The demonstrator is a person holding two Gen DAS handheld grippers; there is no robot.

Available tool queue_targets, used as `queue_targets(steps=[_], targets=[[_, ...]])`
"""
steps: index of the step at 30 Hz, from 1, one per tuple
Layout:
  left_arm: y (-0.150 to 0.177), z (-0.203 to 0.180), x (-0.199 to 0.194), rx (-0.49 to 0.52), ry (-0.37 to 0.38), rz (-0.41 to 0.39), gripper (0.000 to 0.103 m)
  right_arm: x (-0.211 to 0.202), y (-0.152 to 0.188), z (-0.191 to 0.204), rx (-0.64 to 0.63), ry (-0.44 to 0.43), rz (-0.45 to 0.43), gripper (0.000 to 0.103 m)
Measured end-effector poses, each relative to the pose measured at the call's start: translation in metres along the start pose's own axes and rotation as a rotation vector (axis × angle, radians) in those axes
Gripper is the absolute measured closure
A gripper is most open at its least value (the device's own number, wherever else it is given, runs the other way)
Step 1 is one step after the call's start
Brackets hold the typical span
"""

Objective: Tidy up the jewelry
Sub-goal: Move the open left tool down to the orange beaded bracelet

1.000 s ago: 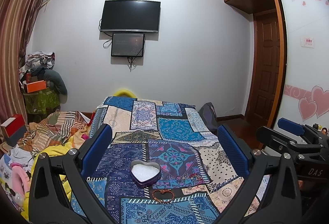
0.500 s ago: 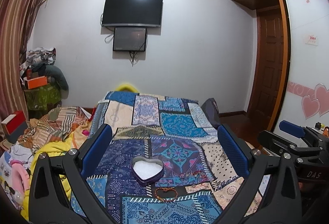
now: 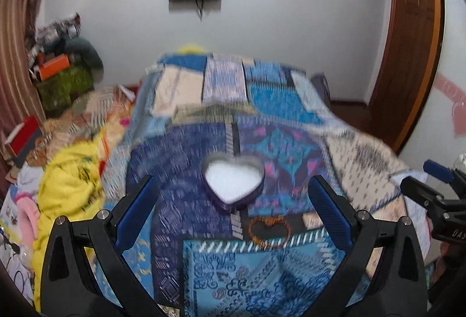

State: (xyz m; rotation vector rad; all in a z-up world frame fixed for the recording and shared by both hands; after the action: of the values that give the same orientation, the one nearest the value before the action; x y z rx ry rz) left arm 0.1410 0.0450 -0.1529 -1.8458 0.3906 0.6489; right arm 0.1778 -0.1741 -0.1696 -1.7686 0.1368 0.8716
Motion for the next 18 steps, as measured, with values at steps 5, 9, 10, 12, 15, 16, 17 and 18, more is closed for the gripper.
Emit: queue_targets(steps=[5,9,10,12,15,16,17,18], targets=[[0.031,0.005,0.041,0.022,-0.023,0.142,0.000,0.024,0.011,0.003,-0.005,-0.054,0.061,0.010],[0.047,0.003,0.061,0.038,-0.025,0.206,0.000,0.043,0.019,0.006,0.008,-0.127,0.106,0.020],[0.050,0.002,0.065,0.041,-0.019,0.223,0.000,0.046,0.020,0.006,0.010,-0.141,0.112,0.022],[0.054,-0.001,0.072,0.046,-0.009,0.250,0.000,0.054,0.023,0.009,0.006,-0.176,0.130,0.030],[0.062,-0.005,0.082,0.072,0.001,0.281,0.000,0.063,0.027,0.015,-0.008,-0.222,0.156,0.042],[0.065,-0.007,0.084,0.082,0.003,0.289,0.000,0.066,0.028,0.017,-0.010,-0.237,0.162,0.044],[0.068,-0.009,0.086,0.090,0.005,0.297,0.000,0.068,0.030,0.019,-0.011,-0.252,0.169,0.049],[0.070,-0.010,0.089,0.095,0.008,0.302,0.000,0.071,0.031,0.021,-0.010,-0.278,0.178,0.055]])
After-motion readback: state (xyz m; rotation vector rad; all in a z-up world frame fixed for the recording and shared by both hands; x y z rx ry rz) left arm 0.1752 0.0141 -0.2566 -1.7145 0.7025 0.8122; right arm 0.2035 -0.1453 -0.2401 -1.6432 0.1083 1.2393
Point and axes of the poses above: each gripper's, at about its wrist camera, not at the fingertips, and x roughly the way its jaws point, z to its left, y to its underside, the point moved 5 cm from there along x, roughly the way its jaws point, and after that the axes turned 15 degrees about -x, right-handed, at the moved point
